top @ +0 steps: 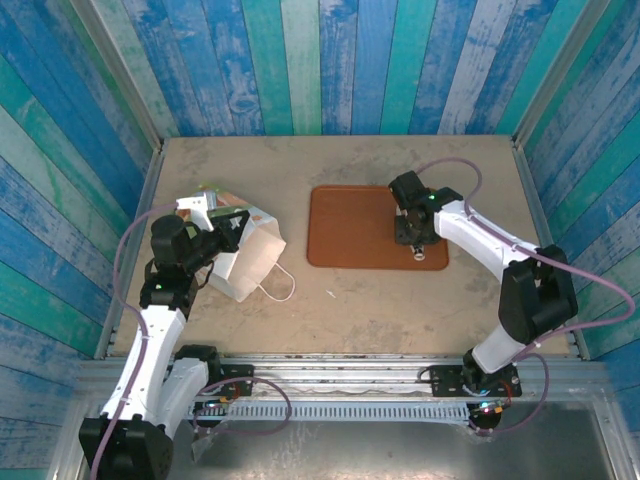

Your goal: Take the fake bread out of the paper bag

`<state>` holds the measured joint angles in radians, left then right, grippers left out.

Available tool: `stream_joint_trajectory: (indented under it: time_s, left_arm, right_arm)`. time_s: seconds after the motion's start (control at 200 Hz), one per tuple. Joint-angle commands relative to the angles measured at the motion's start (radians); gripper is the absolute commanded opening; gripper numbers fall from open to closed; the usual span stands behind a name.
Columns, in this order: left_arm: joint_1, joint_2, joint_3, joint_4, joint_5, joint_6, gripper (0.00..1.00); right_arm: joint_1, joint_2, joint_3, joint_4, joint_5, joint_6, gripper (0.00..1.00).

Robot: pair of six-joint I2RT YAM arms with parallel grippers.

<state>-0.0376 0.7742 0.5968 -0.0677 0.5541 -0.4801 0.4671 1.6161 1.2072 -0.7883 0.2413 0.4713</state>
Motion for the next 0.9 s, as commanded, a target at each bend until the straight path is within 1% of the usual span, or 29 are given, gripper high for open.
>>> stream_joint_trajectory:
  time_s: [0.0,0.17,0.321,0.451,0.526,0.591,0.711,0.897]
  left_arm:
    - [-0.002,-0.019,-0.012,0.022,-0.012,-0.006,0.00]
    - [-0.002,-0.021,-0.012,0.017,-0.014,-0.006,0.00]
    - [-0.002,-0.029,-0.012,0.004,-0.020,-0.001,0.00]
    - [-0.003,-0.042,-0.012,-0.009,-0.026,0.001,0.00]
    - [-0.002,-0.050,-0.013,-0.013,-0.023,-0.007,0.00]
    - [-0.002,-0.057,-0.013,-0.009,-0.022,-0.014,0.00]
    - [-0.003,-0.057,-0.008,-0.003,-0.021,-0.026,0.00]
    - [-0.003,-0.058,0.010,-0.010,-0.015,-0.035,0.00]
  right_arm:
    - [-0.006,-0.042,-0.014,-0.017,0.001,0.016,0.44]
    - [-0.005,-0.103,-0.016,0.003,-0.052,0.003,0.50]
    - [-0.004,-0.217,-0.054,0.052,-0.095,-0.003,0.53]
    - [-0.004,-0.347,-0.107,0.089,-0.081,-0.001,0.53]
    - [-0.005,-0.438,-0.153,0.131,-0.094,-0.008,0.53]
    - [-0.005,-0.528,-0.202,0.181,-0.123,-0.016,0.53]
    - [-0.005,-0.647,-0.290,0.274,-0.189,-0.020,0.51]
    - [-0.005,-0.722,-0.354,0.308,-0.320,-0.020,0.48]
